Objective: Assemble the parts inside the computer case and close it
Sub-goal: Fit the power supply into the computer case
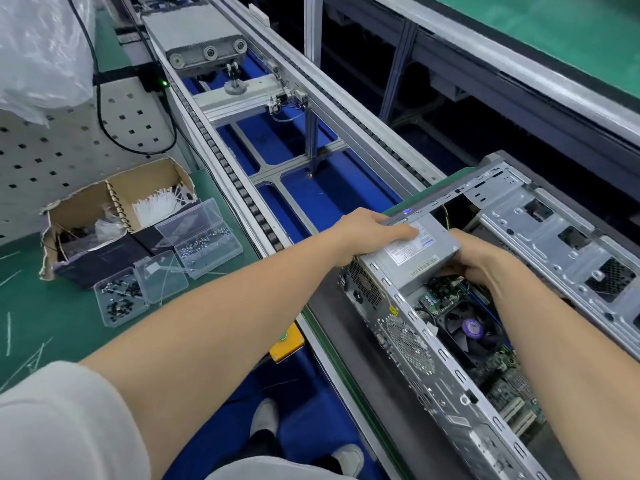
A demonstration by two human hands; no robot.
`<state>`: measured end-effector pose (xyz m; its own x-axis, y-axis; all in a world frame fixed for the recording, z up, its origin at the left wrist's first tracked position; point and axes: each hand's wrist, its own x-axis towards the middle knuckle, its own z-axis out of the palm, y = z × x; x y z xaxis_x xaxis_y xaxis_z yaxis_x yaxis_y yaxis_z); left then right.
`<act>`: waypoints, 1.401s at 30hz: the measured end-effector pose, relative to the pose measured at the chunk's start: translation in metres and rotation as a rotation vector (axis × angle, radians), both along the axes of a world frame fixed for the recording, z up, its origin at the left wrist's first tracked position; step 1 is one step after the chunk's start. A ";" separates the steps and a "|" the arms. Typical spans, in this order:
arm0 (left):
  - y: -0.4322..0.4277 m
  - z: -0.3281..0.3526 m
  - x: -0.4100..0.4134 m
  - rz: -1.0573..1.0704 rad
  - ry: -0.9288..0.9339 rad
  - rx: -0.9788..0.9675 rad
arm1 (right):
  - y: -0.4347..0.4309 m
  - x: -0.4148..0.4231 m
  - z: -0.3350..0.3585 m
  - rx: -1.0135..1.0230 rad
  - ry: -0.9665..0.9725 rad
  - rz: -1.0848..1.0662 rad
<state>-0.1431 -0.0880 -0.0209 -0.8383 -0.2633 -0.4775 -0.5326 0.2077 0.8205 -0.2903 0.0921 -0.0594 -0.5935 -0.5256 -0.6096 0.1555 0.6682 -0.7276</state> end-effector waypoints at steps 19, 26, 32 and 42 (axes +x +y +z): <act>0.007 0.007 -0.007 -0.019 -0.058 -0.303 | -0.010 0.009 0.010 -0.024 -0.064 -0.146; 0.002 0.012 -0.016 -0.163 -0.103 -0.428 | -0.012 0.011 0.030 -0.040 -0.076 -0.091; 0.006 0.016 -0.027 -0.222 -0.123 -0.548 | 0.010 0.014 0.031 -0.250 -0.228 -0.176; 0.009 0.010 -0.033 -0.103 -0.085 -0.547 | 0.006 0.030 0.024 -0.367 -0.020 -0.260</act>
